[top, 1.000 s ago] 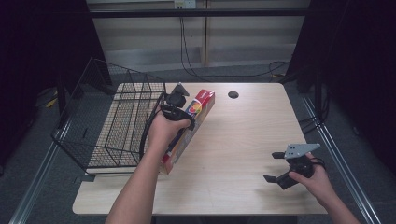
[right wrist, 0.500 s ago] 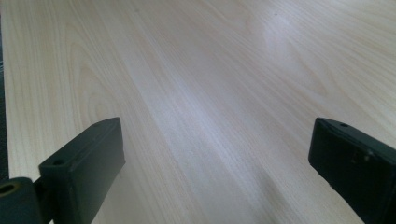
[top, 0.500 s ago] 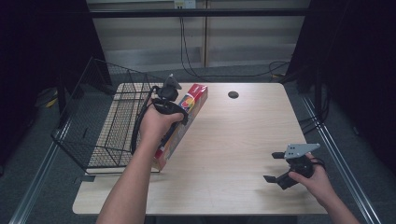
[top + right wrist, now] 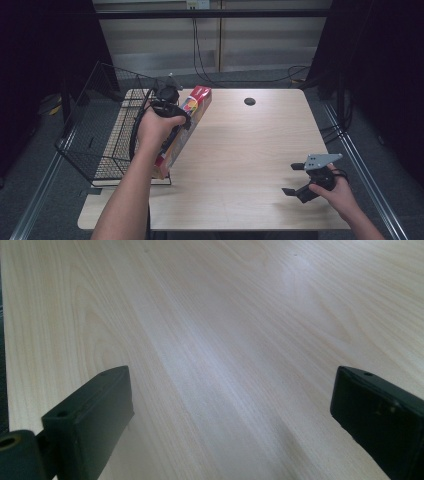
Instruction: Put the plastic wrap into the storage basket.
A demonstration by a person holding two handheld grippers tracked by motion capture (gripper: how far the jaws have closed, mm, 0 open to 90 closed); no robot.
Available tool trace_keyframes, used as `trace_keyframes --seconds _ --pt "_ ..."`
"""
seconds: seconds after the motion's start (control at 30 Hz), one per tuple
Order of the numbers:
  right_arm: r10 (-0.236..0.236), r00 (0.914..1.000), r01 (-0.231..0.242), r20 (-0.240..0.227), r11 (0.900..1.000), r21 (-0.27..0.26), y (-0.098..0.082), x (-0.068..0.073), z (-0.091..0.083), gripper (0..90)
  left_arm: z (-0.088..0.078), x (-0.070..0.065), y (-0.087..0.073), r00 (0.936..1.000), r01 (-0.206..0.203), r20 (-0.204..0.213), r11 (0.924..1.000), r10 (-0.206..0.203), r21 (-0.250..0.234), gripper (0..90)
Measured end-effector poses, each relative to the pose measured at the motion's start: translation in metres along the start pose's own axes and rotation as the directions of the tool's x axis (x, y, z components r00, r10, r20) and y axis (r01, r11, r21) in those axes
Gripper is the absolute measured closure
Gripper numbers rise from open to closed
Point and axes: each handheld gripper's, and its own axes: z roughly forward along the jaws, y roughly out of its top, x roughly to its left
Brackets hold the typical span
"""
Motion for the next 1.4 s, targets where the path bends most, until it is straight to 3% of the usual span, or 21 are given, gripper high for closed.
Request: trace_keyframes --seconds 0.87,1.4 --pt "0.004 1.0 -0.004 -0.005 1.0 -0.007 0.001 0.0 -0.002 3.3 -0.038 0.021 0.001 0.9975 0.047 -0.052 0.9989 -0.047 -0.001 44.7" --pt "0.001 1.0 -0.001 -0.003 1.0 -0.007 0.001 0.0 -0.002 3.3 -0.052 0.032 -0.001 0.9939 0.085 -0.069 0.9963 -0.086 -0.009 44.7"
